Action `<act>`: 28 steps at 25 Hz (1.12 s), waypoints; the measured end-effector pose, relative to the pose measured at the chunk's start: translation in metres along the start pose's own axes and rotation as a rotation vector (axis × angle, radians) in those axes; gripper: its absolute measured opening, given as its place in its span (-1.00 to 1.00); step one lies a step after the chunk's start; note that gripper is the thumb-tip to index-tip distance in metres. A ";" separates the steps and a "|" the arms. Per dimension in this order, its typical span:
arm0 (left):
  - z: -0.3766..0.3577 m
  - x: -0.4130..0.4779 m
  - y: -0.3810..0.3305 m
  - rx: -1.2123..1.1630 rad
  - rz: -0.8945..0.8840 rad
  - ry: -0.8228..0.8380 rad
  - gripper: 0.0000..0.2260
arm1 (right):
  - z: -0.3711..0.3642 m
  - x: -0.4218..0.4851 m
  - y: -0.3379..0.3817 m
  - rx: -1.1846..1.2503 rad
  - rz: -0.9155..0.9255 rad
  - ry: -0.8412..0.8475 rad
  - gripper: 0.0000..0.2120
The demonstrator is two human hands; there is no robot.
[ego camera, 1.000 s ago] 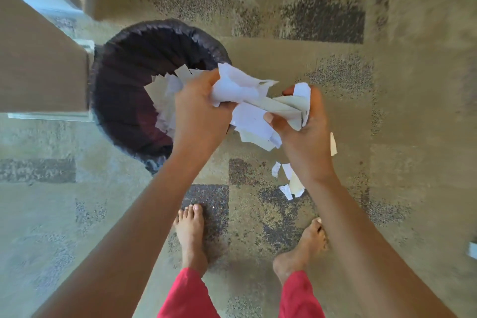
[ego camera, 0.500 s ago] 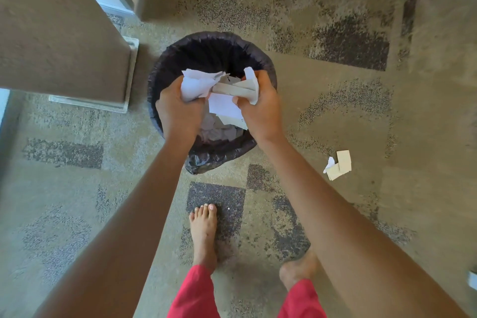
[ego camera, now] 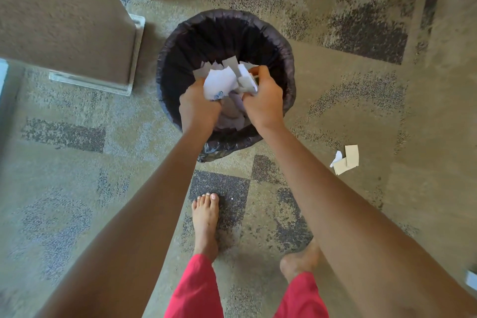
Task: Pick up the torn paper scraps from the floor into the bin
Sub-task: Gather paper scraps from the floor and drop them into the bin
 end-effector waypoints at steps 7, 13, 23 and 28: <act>-0.006 -0.012 -0.007 0.017 -0.006 -0.003 -0.47 | 0.012 0.001 0.003 0.081 0.045 0.113 -0.49; -0.019 -0.045 -0.042 -0.092 -0.191 -0.174 -0.52 | 0.052 -0.006 -0.009 0.491 0.042 0.152 -0.54; -0.095 -0.109 -0.121 -0.170 -0.792 -0.218 -0.76 | 0.125 0.000 -0.153 0.614 -0.149 0.004 -0.68; -0.215 -0.130 -0.088 0.160 -0.867 0.173 -0.73 | 0.132 -0.008 -0.306 -0.230 -0.067 0.354 -0.51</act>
Point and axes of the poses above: each hand's wrist, its own x-axis towards the middle knuckle, its own z-axis out of the back of the hand, y = z × x, the point moved 3 cm from there along x, towards the middle knuckle, and after that the axes turned 7 degrees about -x, right-handed, at the moved point
